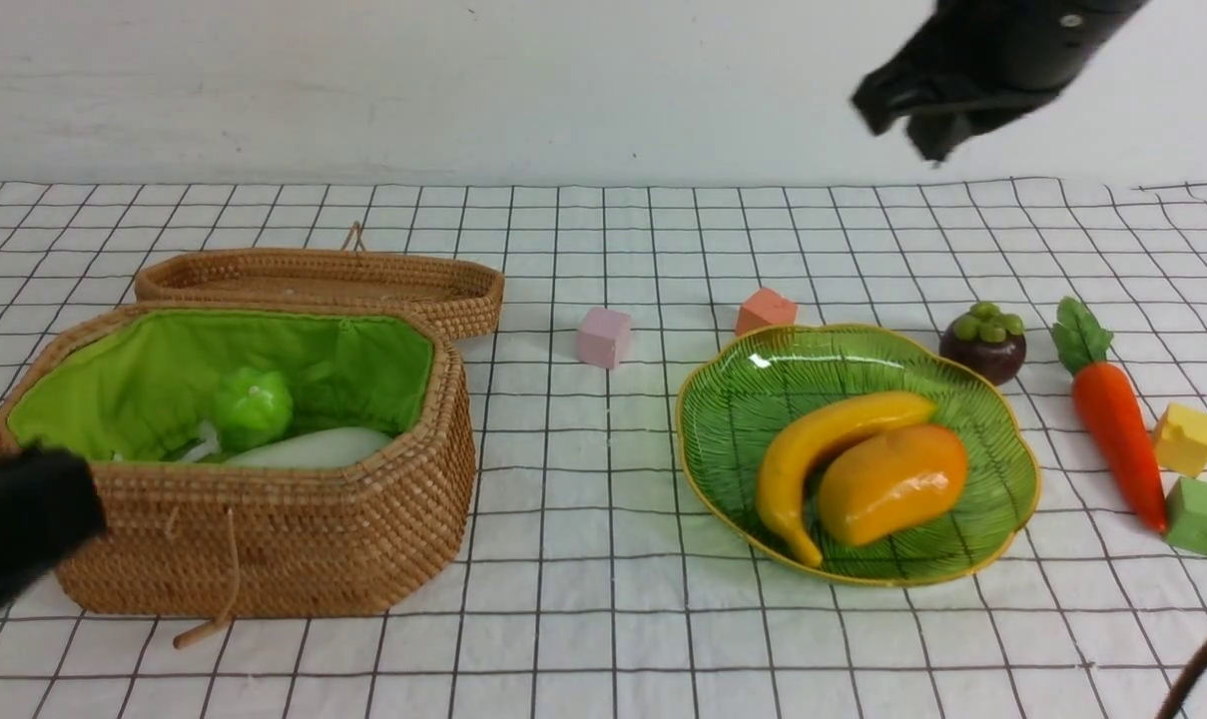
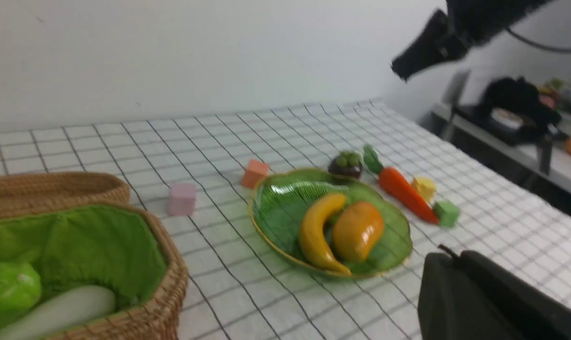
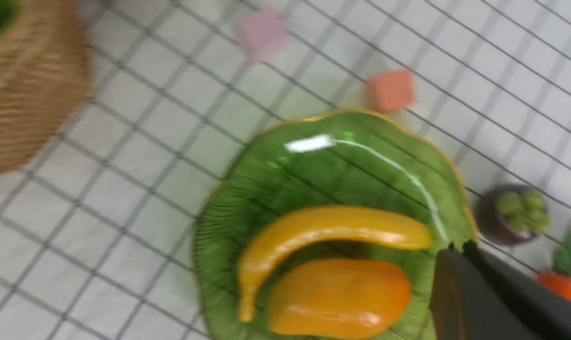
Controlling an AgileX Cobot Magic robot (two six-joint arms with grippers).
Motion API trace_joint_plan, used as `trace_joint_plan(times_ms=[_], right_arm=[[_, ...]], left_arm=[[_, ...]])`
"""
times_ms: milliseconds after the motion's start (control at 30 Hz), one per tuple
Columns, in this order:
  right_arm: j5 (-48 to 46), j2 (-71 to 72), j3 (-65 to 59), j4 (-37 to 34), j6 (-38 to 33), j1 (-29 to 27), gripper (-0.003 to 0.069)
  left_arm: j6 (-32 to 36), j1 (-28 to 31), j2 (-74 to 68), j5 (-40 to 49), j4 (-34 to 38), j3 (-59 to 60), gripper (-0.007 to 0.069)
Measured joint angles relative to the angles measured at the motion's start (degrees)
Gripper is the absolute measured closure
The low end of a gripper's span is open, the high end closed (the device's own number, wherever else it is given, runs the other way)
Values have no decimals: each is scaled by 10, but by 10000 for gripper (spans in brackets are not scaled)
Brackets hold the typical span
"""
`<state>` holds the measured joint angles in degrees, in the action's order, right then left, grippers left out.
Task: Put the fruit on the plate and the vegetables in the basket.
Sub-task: Use the right arm to grab a carrot and put it into the left basket
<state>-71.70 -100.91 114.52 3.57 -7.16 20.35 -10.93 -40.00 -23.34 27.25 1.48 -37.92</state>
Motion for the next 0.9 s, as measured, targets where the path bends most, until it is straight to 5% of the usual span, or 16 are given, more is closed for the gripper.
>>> trace_joint_plan(times_ms=[133,267,433,633,900], right_arm=[[1,0,-49,-24,39,-116,637],[2,-30,-97,-62,45,-196,566],[56,-108,-120,-94,42,-262,387],[147,-191,-120,-106,-13,-275,220],[233,-265,-120,-94,-27,-275,195]], left_arm=[[197,0,0,53,154,0,617],[267,0,0,52,231,0,617],[282,0,0,39,250,0,611],[284,0,0,27,251,0,606],[284,0,0,-14,251,0,599]])
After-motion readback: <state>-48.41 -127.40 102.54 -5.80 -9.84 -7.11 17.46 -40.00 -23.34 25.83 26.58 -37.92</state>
